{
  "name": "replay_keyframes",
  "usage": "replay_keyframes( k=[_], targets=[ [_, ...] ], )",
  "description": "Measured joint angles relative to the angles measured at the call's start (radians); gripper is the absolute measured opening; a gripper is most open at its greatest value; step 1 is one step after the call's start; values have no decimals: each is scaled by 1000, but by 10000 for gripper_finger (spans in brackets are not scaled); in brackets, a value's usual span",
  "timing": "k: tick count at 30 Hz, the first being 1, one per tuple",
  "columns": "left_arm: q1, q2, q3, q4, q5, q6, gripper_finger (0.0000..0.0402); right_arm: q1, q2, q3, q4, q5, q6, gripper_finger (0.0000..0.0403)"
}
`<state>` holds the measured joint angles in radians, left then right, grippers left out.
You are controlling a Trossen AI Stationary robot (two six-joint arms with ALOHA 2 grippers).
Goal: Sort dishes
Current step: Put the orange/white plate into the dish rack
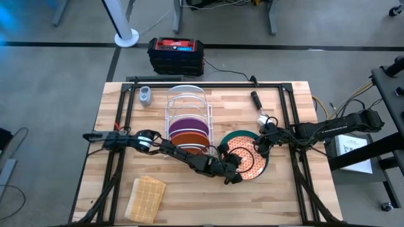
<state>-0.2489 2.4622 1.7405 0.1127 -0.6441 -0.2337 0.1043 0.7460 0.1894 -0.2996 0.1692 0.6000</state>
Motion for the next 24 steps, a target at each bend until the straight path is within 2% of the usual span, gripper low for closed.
replay_keyframes(
  k=[9,16,20,24],
  targets=[
    [4,0,0,0,10,4,0,-1,0,-3,13,-2,12,63],
    [19,0,0,15,31,-8,0,-1,0,-3,20,-2,7,69],
    [37,0,0,18,39,-14,0,-1,0,-6,24,6,-56,71],
    [42,0,0,19,48,-13,0,0,0,-7,24,25,-108,47]
  ],
)
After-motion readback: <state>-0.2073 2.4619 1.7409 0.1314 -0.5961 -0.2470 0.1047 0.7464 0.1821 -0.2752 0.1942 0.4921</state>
